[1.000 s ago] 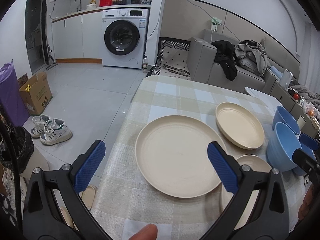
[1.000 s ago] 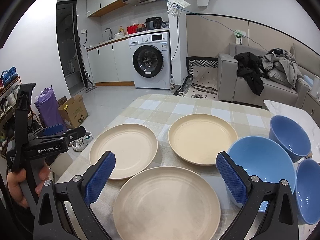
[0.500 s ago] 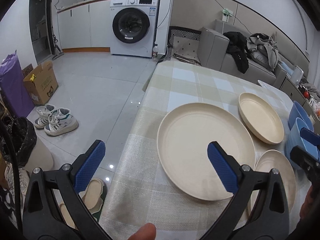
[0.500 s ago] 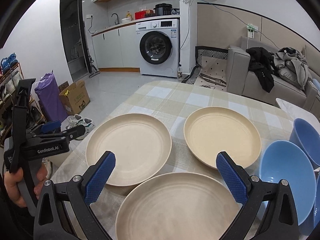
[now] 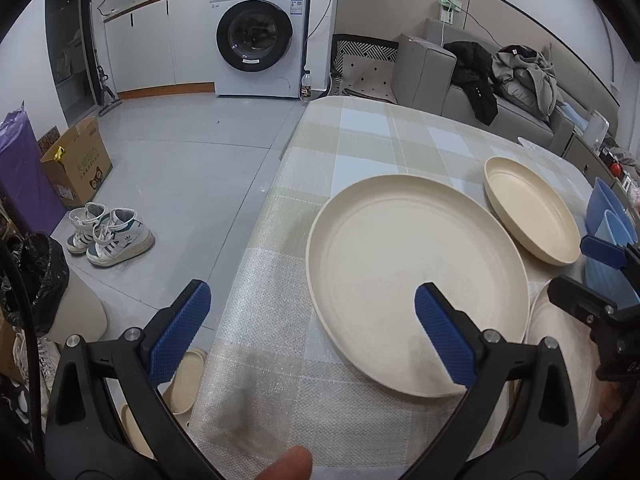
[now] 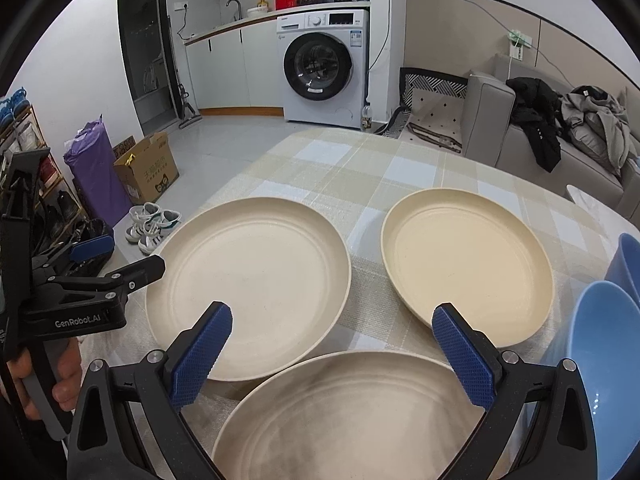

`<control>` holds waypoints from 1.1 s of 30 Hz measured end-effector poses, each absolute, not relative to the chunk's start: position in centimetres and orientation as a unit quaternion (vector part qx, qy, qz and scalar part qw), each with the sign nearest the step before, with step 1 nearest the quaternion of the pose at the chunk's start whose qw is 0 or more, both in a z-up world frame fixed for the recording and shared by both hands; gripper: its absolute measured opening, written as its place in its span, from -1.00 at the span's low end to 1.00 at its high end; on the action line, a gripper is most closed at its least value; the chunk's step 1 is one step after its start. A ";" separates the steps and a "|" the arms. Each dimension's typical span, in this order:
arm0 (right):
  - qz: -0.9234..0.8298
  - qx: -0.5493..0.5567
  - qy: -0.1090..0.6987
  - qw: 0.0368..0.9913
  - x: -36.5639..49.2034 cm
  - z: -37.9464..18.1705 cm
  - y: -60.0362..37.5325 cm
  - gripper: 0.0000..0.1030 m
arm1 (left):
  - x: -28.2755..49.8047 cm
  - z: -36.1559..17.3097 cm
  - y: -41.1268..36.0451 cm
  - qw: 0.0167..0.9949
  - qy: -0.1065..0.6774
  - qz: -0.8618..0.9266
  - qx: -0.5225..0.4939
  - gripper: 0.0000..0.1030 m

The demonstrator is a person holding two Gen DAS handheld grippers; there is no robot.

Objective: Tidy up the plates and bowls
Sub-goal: 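Move both grippers toward the rim of the large cream plate, then close the left gripper on the plate rim while the right gripper grips the rim too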

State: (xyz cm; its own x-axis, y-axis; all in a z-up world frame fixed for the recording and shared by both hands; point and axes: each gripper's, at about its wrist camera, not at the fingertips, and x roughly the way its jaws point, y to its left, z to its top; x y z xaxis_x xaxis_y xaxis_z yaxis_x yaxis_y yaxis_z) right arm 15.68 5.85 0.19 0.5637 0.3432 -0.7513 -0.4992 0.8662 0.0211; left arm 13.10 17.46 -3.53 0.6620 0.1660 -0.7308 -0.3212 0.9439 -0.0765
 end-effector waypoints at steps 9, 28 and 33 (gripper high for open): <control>0.262 -0.101 0.431 0.857 17.8 -2.2 7.0 0.74 | 14.0 -5.1 18.0 0.895 0.412 0.117 -0.124 0.97; 0.251 -0.086 0.470 0.842 20.3 -5.2 7.5 -0.53 | 14.6 -6.3 17.6 0.891 0.429 0.101 -0.111 -0.20; 0.246 -0.094 0.467 0.844 20.3 -5.3 7.5 -0.61 | 15.1 -7.1 17.5 0.886 0.438 0.092 -0.120 -0.56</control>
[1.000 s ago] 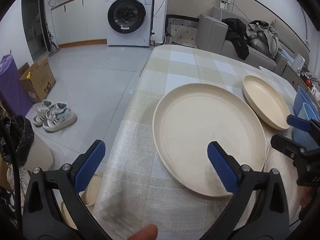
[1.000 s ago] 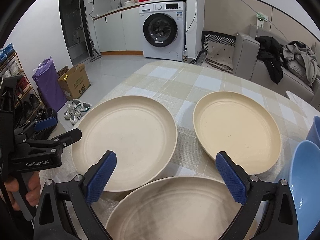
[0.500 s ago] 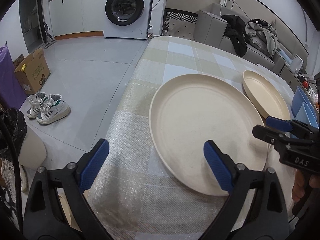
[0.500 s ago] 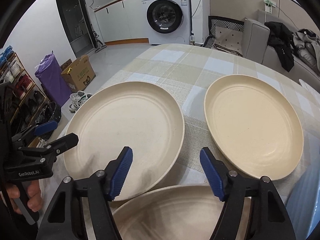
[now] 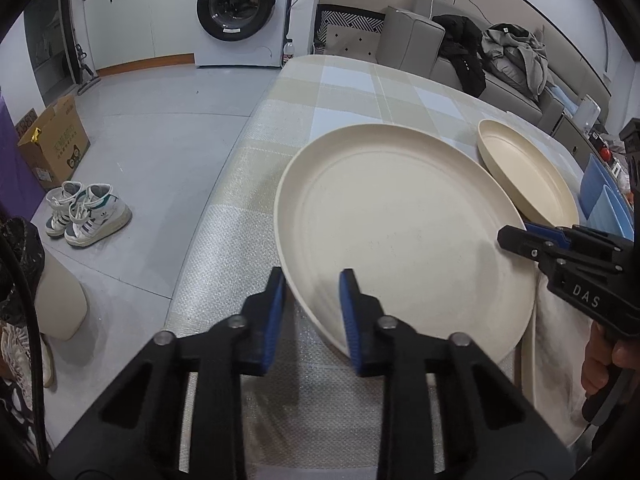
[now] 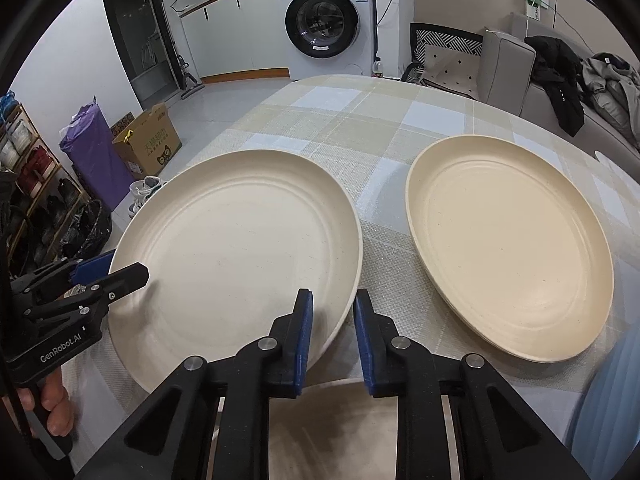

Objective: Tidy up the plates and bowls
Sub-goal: 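Close the left gripper on the plate rim while the right gripper grips the rim too, then lift the large cream plate with both grippers and carry it toward the other large plate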

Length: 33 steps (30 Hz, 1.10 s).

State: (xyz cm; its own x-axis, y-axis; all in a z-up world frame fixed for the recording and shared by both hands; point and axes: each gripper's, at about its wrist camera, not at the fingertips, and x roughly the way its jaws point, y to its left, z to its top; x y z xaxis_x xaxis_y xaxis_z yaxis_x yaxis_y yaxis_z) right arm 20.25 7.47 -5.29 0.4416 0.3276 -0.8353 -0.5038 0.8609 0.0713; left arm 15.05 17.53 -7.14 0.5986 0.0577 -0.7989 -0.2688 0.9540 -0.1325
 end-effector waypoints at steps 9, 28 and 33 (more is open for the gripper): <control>0.240 -0.105 0.461 0.848 19.9 -5.4 7.8 -0.63 | 15.1 -7.1 17.3 0.888 0.436 0.097 -0.108 -0.57; 0.242 -0.097 0.441 0.859 18.9 -3.8 7.6 -0.63 | 13.2 -4.7 16.6 0.900 0.414 0.104 -0.089 -0.57; 0.241 -0.097 0.434 0.863 18.2 -3.1 7.3 -0.63 | 12.2 -3.8 16.2 0.904 0.407 0.102 -0.087 -0.57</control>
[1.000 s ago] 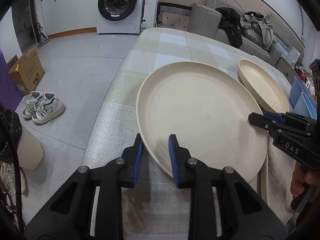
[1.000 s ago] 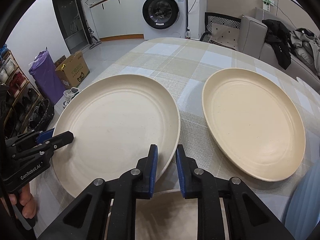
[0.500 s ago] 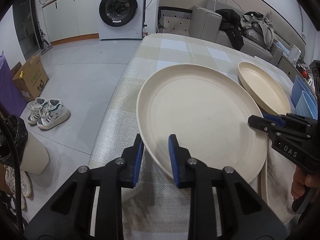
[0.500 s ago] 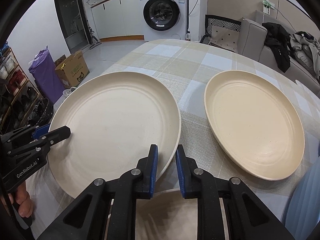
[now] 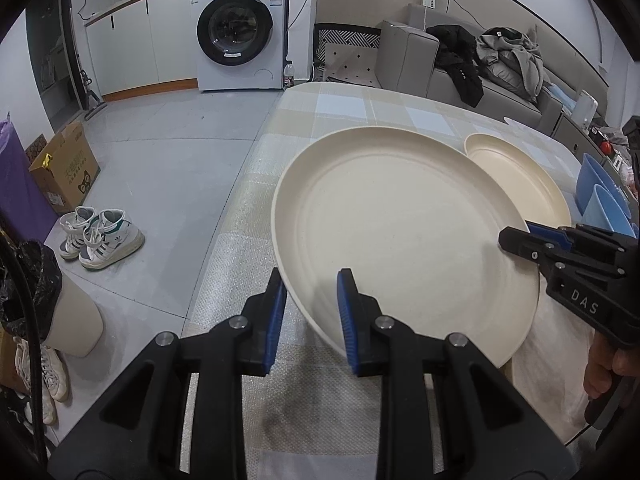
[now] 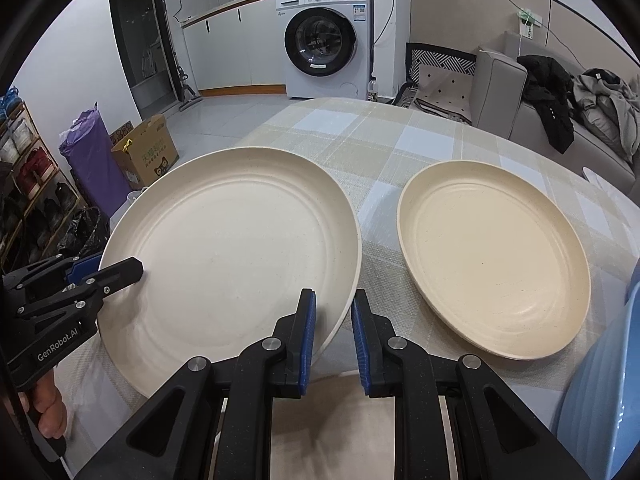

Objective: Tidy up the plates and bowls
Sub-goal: 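Lift the large cream plate with both grippers and carry it toward the other large plate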

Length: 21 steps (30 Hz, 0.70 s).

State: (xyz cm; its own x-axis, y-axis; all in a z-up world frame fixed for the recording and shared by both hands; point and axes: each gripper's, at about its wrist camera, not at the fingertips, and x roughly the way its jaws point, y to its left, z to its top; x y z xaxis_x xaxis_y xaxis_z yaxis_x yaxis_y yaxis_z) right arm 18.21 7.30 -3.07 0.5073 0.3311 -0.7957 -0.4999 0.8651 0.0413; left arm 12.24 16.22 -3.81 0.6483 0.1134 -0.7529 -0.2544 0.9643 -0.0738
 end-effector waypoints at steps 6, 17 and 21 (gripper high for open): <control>0.237 -0.092 0.426 0.868 17.4 -2.0 6.7 -0.63 | 11.2 -2.7 15.5 0.908 0.400 0.098 -0.081 -0.57; 0.231 -0.086 0.409 0.878 15.8 0.2 5.3 -0.62 | 9.4 -0.4 14.2 0.915 0.387 0.084 -0.078 -0.56; 0.228 -0.079 0.404 0.882 15.1 0.9 4.7 -0.61 | 8.6 0.5 13.5 0.918 0.382 0.080 -0.072 -0.56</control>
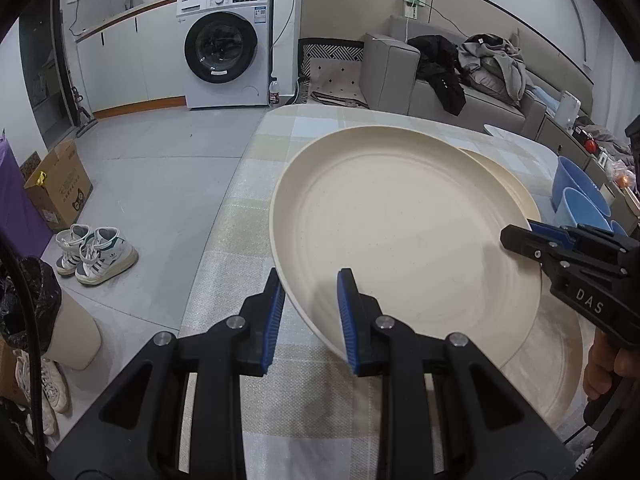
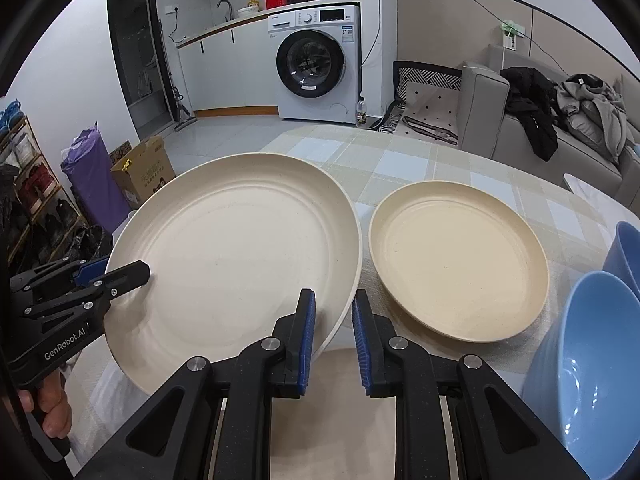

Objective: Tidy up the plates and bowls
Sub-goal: 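Lift the large cream plate with both grippers and carry it toward the other large plate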

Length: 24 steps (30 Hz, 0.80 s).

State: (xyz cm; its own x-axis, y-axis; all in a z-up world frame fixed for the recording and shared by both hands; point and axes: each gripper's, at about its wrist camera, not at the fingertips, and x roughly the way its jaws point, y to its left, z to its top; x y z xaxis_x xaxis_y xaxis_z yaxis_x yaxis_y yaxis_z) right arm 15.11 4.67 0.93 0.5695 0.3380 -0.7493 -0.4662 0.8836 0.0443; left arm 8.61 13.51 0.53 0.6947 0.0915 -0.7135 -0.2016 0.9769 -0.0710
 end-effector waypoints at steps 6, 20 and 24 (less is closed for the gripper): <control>0.223 -0.074 0.398 0.887 14.3 1.8 3.8 -0.61 | 7.7 1.6 12.7 0.919 0.382 0.072 -0.068 -0.56; 0.211 -0.064 0.389 0.894 12.4 3.5 1.4 -0.60 | 5.8 3.8 10.0 0.923 0.378 0.050 -0.054 -0.55; 0.207 -0.063 0.384 0.897 12.0 3.9 0.9 -0.60 | 5.6 4.2 9.4 0.923 0.379 0.044 -0.049 -0.54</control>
State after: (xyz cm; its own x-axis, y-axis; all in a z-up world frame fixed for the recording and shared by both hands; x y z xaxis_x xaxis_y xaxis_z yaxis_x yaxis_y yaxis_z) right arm 11.96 0.89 3.87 0.6186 0.3243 -0.7156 -0.4205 0.9061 0.0472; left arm 5.62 9.41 4.18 0.7092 0.0440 -0.7037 -0.1185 0.9913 -0.0575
